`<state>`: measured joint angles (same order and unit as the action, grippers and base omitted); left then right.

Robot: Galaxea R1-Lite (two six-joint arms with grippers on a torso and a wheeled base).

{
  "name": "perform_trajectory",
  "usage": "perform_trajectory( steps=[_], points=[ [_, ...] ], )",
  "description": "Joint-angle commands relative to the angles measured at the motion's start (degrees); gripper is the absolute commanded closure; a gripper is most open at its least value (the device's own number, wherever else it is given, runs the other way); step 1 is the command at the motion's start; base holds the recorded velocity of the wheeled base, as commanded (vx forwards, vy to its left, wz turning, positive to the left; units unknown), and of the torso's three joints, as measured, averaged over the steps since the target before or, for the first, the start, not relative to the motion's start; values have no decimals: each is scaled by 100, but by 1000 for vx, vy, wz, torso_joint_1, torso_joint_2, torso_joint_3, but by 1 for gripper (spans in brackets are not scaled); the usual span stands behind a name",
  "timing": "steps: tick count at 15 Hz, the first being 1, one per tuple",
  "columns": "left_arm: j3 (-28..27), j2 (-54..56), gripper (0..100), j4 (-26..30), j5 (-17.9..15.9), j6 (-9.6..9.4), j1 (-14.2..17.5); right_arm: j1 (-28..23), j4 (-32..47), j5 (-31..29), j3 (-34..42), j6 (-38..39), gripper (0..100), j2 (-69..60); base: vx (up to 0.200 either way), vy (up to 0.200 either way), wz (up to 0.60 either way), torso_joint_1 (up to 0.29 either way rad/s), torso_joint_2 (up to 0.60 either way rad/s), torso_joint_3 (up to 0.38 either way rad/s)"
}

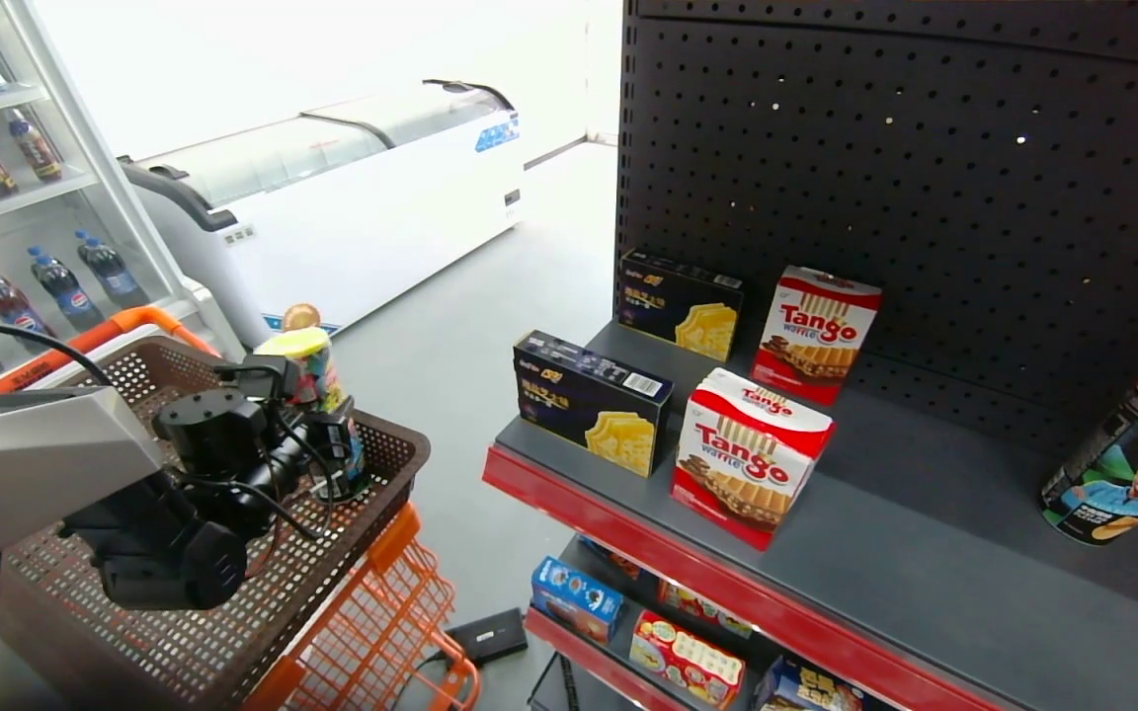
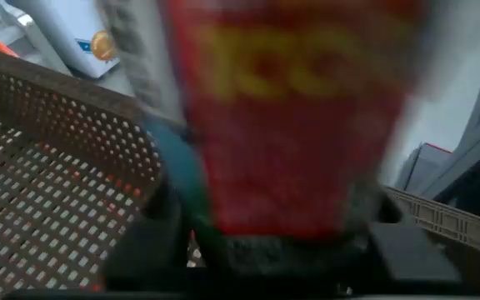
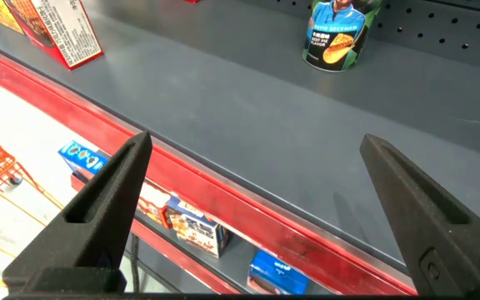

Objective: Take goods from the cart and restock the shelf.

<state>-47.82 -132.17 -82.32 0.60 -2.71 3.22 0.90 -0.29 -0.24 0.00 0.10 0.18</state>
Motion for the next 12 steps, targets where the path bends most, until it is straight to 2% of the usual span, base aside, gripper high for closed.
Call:
perform_trajectory(
  steps=[1,7,11,12],
  points=[
    [-183,-81,100,6,-16,-2,3,6,-6,-2,0,-1,0,8,0,0,0,0,0,0],
    [-289,473,100,76,2,-37,-190,6,-6,-2,0,-1,0,8,0,0,0,0,0,0],
    [-377,1325,100,1069,-16,-28,-322,6,-6,-2,0,-1,0,8,0,0,0,0,0,0],
    [-509,1651,100,1482,-42,7,-366,6,-6,-2,0,-1,0,8,0,0,0,0,0,0]
  ],
)
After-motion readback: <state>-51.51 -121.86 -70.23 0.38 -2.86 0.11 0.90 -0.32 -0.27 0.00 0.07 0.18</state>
